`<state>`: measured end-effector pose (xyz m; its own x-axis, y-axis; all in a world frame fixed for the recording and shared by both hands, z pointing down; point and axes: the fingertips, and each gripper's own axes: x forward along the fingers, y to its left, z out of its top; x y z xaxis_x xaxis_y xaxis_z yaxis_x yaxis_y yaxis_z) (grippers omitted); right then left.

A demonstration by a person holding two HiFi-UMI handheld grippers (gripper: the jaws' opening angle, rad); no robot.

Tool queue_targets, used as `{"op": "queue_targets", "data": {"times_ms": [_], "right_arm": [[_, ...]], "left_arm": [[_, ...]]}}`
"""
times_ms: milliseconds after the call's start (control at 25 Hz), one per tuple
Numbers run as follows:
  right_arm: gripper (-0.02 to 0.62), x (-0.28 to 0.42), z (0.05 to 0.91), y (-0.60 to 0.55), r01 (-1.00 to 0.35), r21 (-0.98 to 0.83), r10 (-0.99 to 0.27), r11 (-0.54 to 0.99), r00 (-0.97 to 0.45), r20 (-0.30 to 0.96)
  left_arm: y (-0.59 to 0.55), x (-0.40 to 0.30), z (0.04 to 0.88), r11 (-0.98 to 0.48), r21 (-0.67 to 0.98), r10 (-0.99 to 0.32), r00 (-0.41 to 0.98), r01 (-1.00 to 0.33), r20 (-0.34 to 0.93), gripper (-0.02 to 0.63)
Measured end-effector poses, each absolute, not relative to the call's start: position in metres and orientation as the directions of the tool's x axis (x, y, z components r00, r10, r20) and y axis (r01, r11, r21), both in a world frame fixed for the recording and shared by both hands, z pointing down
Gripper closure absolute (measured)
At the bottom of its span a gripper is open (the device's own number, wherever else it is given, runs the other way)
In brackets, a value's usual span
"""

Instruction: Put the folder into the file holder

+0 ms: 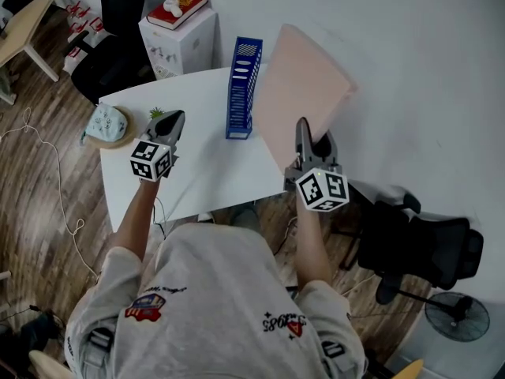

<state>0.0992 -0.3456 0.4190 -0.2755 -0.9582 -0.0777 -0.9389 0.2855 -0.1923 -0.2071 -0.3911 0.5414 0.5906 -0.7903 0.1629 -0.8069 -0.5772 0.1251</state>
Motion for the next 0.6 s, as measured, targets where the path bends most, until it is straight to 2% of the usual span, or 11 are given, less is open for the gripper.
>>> {"op": "queue_targets", "data": {"times_ms": [240, 600], "right_arm": [[0.433, 0.071, 0.422, -0.356, -0.924, -0.206, -0.946, 0.323, -0.313, -0.082], [0.431, 0.028, 0.447, -0.368, -0.937, -0.101, -0.942, 0.335, -0.332, -0.048]], "left_arm": [[-0.376, -0.232, 0.54, -0.538, 0.122, -0.819, 0.551, -0.834, 0.161, 0.6], [-0.346, -0.298, 0.546, -0.432, 0.151, -0.874, 0.454, -0.889, 0.172, 0.6]]}}
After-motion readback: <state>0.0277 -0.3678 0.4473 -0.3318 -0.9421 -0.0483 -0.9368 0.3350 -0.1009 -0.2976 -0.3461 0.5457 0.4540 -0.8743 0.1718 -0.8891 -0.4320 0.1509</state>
